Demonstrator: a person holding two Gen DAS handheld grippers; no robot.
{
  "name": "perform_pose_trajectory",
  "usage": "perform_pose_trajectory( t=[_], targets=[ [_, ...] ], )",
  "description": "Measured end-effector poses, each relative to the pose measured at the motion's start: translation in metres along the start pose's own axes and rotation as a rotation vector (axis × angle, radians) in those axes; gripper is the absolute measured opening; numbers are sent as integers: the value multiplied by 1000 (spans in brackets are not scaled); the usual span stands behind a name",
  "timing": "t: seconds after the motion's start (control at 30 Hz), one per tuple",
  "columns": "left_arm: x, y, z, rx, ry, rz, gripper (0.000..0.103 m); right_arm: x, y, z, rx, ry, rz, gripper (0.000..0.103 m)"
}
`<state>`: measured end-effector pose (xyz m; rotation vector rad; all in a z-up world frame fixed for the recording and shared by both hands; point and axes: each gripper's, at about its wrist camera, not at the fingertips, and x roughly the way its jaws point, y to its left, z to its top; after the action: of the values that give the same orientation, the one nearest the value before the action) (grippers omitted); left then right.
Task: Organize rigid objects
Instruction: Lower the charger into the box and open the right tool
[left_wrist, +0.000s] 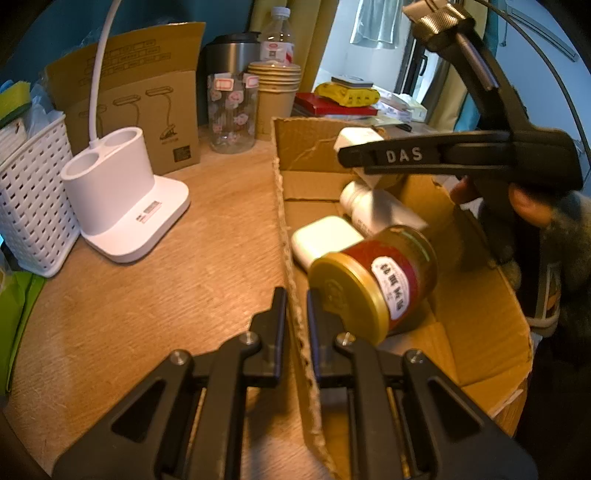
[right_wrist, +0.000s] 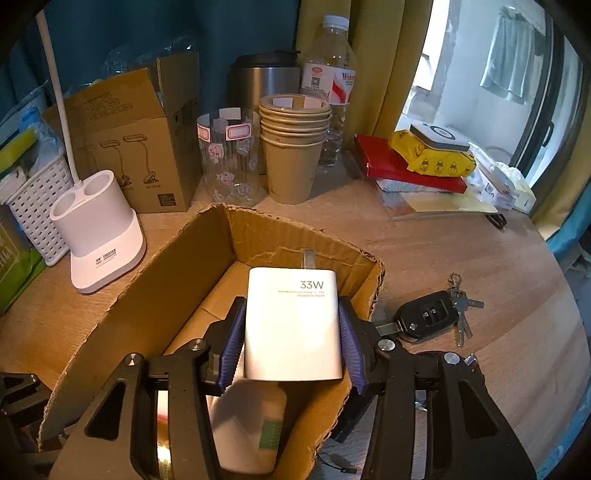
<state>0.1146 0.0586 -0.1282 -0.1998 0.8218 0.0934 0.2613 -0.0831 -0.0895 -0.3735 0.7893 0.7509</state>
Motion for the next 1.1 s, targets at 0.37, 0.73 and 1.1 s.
perform_pose_trajectory(
  t=[0.37, 0.73, 1.1],
  targets=[
    [1, 0, 0, 0, 1, -1, 12, -8, -3, 3, 9, -41, -6, 65],
    [1, 0, 1, -1, 1, -1, 12, -20, -6, 0, 27, -82, -27, 65],
    [1, 1, 1, 1, 0, 3, 12, -59, -40, -10, 133, -165, -63, 67]
  ],
)
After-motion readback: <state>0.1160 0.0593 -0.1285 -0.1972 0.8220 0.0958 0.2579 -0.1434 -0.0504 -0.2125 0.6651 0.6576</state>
